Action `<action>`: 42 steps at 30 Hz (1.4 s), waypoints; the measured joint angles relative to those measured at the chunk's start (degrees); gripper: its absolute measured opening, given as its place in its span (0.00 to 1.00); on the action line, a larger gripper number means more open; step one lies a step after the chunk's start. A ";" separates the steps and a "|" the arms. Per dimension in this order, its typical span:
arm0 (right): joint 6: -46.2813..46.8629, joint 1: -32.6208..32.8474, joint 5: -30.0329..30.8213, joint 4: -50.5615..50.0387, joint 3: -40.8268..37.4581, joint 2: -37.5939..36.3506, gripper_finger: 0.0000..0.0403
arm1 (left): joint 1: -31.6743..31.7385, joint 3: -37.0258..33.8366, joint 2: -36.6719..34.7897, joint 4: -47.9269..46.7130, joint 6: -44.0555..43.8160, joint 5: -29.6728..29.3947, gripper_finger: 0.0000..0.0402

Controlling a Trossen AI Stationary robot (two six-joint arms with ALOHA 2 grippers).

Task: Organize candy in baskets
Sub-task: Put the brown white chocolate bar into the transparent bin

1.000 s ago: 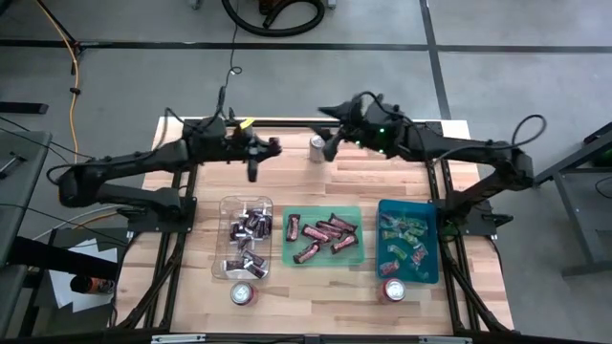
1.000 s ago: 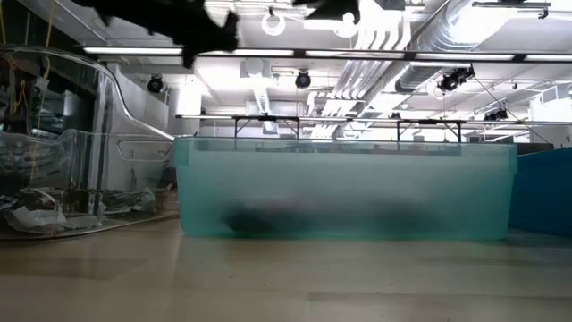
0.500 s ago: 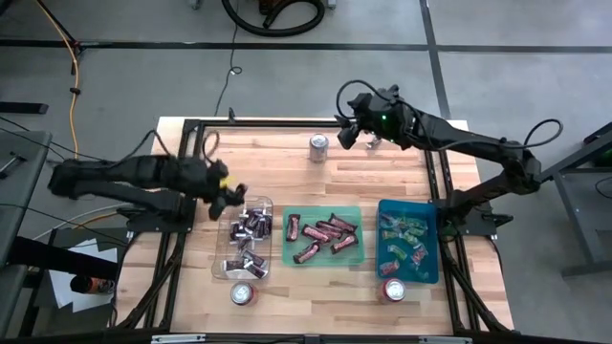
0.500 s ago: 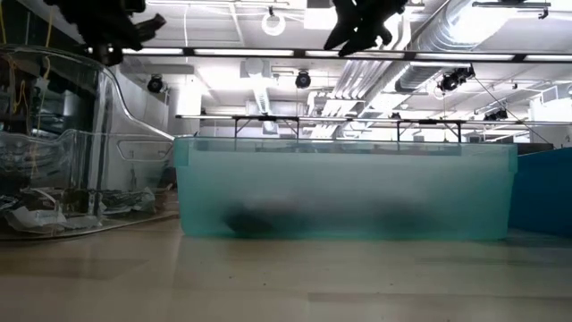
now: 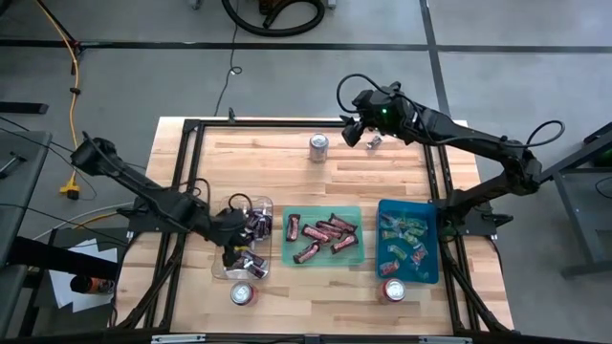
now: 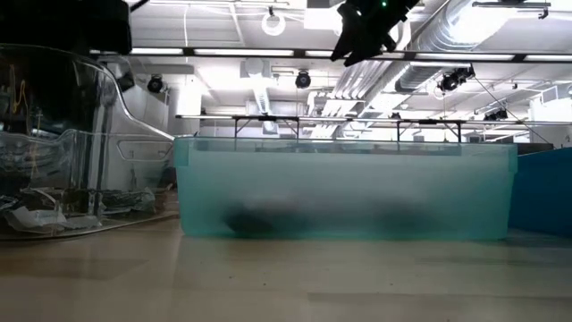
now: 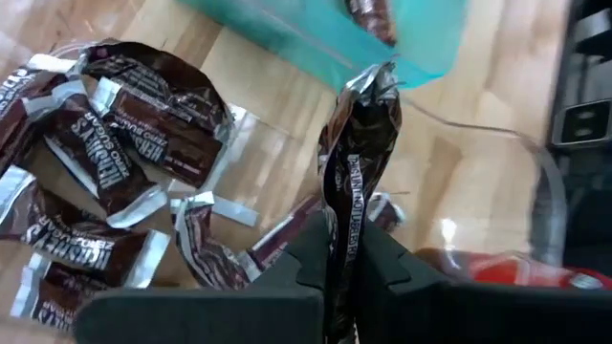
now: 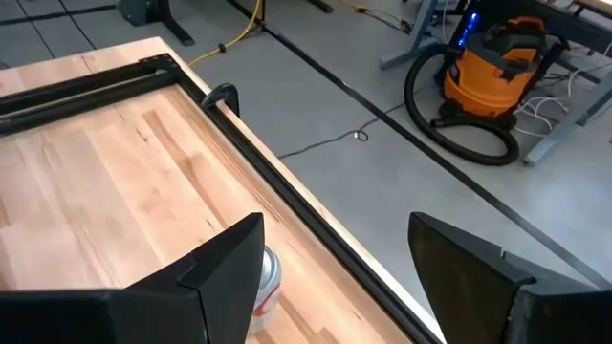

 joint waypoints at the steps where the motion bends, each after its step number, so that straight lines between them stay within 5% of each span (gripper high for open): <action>1: 0.02 -0.07 0.00 -0.04 0.00 0.00 0.63 | 0.20 0.00 1.08 0.36 0.15 0.07 0.02; 11: 0.22 -0.05 -0.07 -3.96 0.00 0.00 0.63 | 2.95 0.00 5.03 2.20 -1.40 6.99 0.14; 21: 3.32 -0.12 -0.05 -6.49 0.00 0.00 0.63 | 12.18 0.09 0.27 -0.24 0.41 14.40 0.37; 28: 16.90 -4.78 1.81 -17.15 -0.79 -0.06 0.63 | 27.12 0.09 -12.06 -3.54 8.13 14.29 0.50; 34: 33.92 -10.52 0.50 -16.76 -14.37 -1.38 0.63 | 41.34 0.11 -18.53 -3.63 15.67 12.46 0.52; 42: 63.30 -14.04 -4.09 9.93 -32.93 0.53 0.63 | 51.18 0.11 -20.15 -3.46 25.18 13.49 0.52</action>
